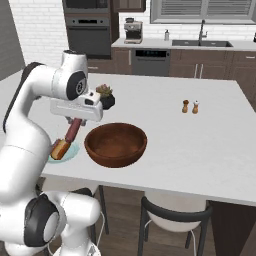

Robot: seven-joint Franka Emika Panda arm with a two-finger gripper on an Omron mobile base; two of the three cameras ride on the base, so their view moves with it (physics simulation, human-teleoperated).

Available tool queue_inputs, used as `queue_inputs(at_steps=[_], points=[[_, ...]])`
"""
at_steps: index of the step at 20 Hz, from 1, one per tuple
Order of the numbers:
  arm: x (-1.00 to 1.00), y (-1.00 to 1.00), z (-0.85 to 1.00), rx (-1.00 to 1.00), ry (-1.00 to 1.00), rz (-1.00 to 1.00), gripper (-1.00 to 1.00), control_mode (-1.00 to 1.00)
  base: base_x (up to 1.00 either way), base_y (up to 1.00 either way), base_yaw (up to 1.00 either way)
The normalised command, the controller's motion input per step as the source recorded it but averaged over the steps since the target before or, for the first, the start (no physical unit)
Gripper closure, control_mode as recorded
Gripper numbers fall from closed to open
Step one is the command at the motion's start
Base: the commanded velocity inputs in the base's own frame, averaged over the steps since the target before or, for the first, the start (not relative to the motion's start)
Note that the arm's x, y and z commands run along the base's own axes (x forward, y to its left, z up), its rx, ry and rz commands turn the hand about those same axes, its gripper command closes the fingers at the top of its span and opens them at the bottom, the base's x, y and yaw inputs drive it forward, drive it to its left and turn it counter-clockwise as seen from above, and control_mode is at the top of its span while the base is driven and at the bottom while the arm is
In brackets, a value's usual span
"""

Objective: Place one bun and one sausage from the bowl on each plate.

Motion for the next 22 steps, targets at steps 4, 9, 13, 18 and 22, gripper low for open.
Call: queue_inputs(at_steps=[4,9,13,18,22], points=[[-0.53,0.0,0.0,-0.04,-0.03,0.0,1.0,-1.0,0.0,0.0,0.0],[-0.09,0.01,0.0,-0.05,0.0,0.0,1.0,1.0,-0.04,0.0,0.0],[0.0,0.0,0.0,0.0,0.0,0.0,1.0,1.0,-0.39,0.25,0.0],[0.0,0.0,0.0,0.0,0.0,0.0,1.0,1.0,-0.55,0.29,0.0],[0.0,0.0,0.0,0.0,0.0,0.0,1.0,1.0,-0.48,0.67,0.0]])
